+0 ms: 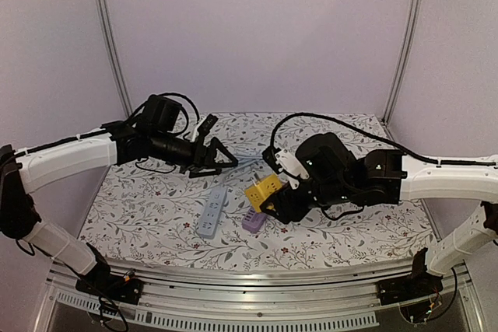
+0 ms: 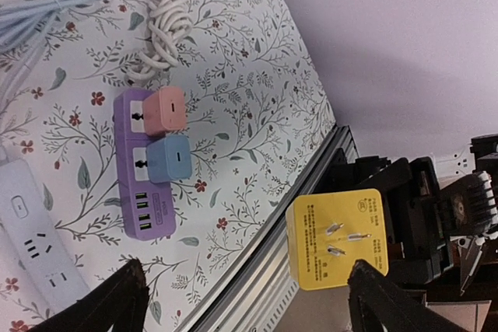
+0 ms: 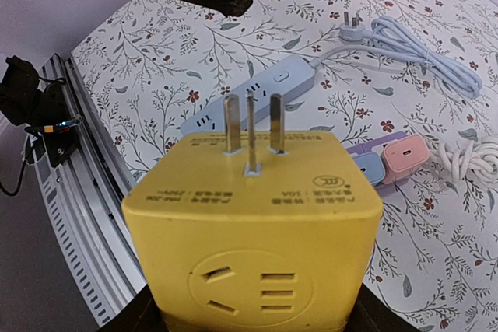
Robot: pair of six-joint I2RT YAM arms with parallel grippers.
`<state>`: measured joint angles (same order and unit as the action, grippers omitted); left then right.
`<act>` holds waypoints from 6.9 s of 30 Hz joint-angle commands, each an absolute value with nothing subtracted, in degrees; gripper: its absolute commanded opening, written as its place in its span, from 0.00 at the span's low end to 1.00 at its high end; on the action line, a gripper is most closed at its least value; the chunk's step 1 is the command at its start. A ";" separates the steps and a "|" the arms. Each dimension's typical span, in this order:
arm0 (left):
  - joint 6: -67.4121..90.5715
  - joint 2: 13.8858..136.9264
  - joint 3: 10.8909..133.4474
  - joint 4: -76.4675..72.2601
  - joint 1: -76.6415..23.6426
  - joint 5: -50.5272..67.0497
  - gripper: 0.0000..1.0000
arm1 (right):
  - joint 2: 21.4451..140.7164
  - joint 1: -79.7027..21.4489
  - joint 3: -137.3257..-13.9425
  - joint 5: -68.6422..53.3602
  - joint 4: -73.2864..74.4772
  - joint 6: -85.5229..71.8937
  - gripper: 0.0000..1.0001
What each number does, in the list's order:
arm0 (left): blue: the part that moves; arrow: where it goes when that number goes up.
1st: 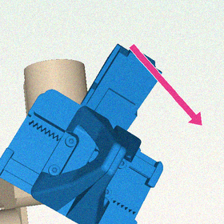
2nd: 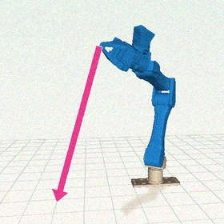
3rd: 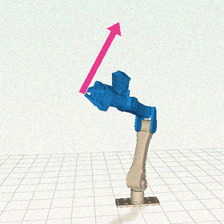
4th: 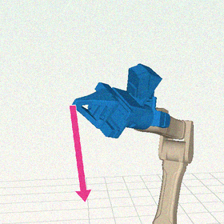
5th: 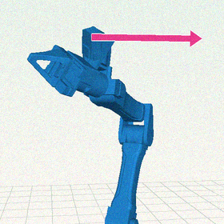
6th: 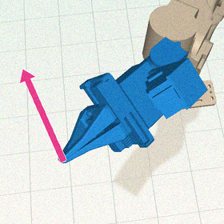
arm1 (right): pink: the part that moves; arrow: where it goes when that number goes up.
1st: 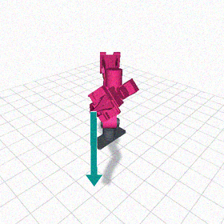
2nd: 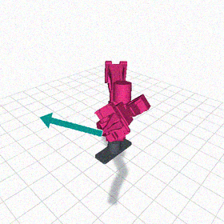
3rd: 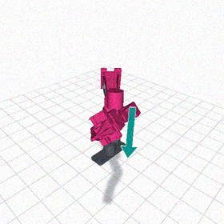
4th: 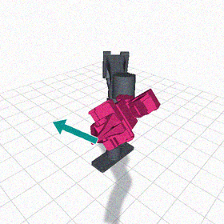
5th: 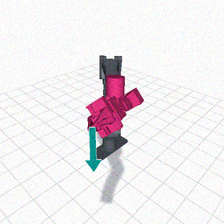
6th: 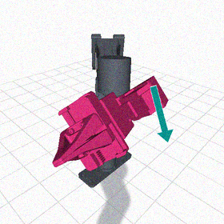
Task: Insert the plug
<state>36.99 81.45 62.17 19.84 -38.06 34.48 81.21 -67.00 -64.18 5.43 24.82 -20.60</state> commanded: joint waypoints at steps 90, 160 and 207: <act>47.53 88.64 73.04 21.38 -40.76 44.84 0.00 | 81.23 -67.37 -70.65 17.62 29.26 -26.45 0.99; 109.47 85.69 61.79 -48.33 -38.45 52.75 0.00 | 78.67 -61.29 -70.31 5.41 -6.62 -4.44 0.99; 101.16 83.53 58.89 -34.96 -40.25 54.77 0.38 | 80.12 -61.41 -73.48 2.46 0.79 -7.11 0.32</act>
